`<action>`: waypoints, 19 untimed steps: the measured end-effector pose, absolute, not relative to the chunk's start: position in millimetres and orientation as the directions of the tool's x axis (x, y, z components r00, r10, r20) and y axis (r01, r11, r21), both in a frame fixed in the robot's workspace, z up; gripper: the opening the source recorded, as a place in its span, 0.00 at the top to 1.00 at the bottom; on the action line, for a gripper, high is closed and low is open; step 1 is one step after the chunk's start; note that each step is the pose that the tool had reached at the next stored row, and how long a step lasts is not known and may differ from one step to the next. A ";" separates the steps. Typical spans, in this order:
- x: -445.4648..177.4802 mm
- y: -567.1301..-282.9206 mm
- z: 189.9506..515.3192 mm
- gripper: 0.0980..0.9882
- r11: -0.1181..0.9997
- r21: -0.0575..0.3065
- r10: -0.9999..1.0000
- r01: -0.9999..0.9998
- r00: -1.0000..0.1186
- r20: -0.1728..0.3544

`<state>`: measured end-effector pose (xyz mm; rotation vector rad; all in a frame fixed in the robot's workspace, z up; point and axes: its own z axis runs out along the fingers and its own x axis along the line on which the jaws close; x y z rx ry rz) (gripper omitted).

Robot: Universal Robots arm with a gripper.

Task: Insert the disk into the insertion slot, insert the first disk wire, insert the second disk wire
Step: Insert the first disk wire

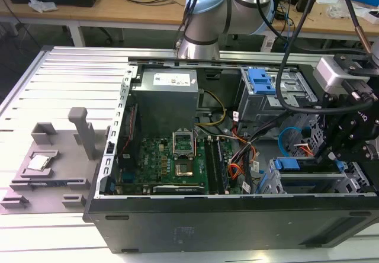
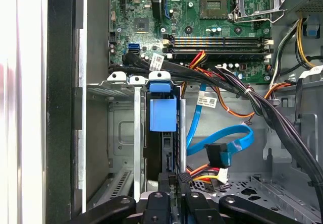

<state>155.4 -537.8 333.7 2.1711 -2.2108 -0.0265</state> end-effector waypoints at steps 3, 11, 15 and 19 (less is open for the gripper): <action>155.4 -537.8 333.6 0.91 0.018 0.042 -1.000 -0.999 -0.018 0.018; 155.4 -537.8 346.7 0.82 0.018 0.042 -1.000 -0.999 -0.018 0.019; 155.4 -534.5 366.4 0.84 0.018 0.042 -1.000 -0.999 -0.018 0.019; 155.4 -532.9 383.3 0.99 0.018 0.042 -1.000 -0.999 -0.018 0.019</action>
